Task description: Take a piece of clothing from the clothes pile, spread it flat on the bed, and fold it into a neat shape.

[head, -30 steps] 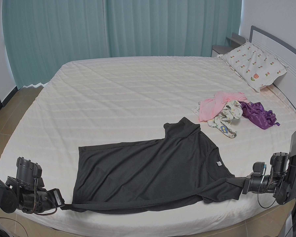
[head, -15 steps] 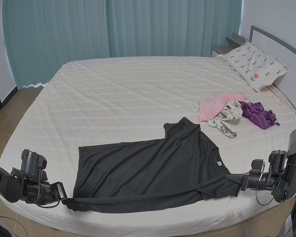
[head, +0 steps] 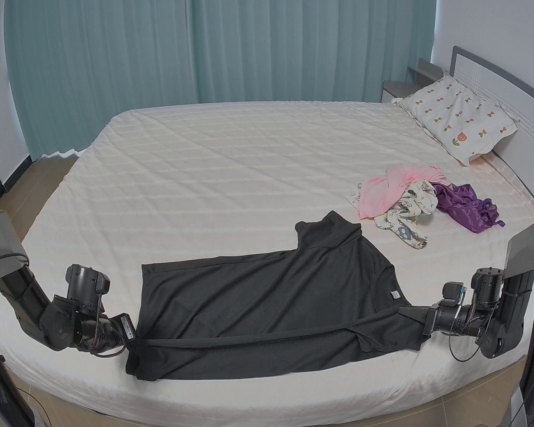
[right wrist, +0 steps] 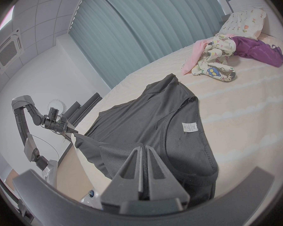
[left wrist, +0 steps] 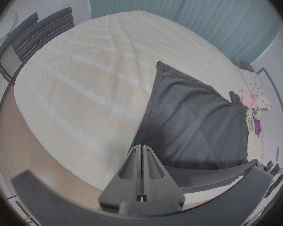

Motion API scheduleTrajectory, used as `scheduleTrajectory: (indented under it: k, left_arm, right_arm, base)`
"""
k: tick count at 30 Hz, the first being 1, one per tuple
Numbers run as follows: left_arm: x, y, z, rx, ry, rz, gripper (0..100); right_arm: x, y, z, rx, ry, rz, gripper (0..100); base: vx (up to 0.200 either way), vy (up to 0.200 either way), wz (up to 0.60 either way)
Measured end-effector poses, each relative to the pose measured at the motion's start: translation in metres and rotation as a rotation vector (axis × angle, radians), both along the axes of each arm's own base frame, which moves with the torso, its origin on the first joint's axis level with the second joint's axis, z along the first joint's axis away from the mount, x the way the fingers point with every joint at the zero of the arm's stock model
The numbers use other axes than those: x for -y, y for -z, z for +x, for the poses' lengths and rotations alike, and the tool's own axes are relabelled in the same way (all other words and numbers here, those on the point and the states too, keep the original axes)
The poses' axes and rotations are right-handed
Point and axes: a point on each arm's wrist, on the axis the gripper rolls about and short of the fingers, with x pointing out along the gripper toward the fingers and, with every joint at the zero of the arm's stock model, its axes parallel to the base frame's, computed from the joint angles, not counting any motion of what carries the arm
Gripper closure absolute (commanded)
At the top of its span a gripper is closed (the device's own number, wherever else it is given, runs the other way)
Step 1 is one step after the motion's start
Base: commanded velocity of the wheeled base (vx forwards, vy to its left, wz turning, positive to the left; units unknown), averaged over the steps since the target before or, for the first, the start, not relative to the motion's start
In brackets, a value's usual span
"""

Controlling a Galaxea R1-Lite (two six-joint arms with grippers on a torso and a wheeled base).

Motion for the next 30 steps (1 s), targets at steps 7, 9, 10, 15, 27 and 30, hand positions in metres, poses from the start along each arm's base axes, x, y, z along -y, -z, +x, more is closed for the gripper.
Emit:
scheduleTrajectory:
  k: [7,9,10,15,27,30]
  left_arm:
    - [0.000,0.017,0.020,-0.020,-0.037,-0.002,100]
    - [0.000,0.020,0.024,-0.021,-0.041,-0.002,100]
    - [0.001,0.022,0.026,-0.023,-0.041,-0.001,100]
    - [0.001,0.029,0.032,-0.039,-0.043,0.000,100]
    - [0.002,0.041,0.043,-0.050,-0.084,-0.024,100]
    - [0.002,0.042,0.044,-0.053,-0.087,-0.026,100]
  right_arm:
    - [-0.003,0.014,0.016,-0.039,0.010,-0.005,100]
    - [-0.004,0.017,0.020,-0.051,0.010,-0.006,100]
    - [-0.004,0.018,0.022,-0.056,0.010,-0.007,100]
    - [-0.008,0.022,0.030,-0.066,0.010,-0.014,100]
    - [-0.017,0.025,0.049,-0.091,0.095,0.043,100]
    - [-0.020,0.027,0.051,-0.092,0.091,0.045,100]
  base:
    - [0.000,0.000,0.00]
    - [0.000,0.000,0.00]
    - [0.000,0.000,0.00]
    - [0.000,0.000,0.00]
    - [0.000,0.000,0.00]
    - [0.000,0.000,0.00]
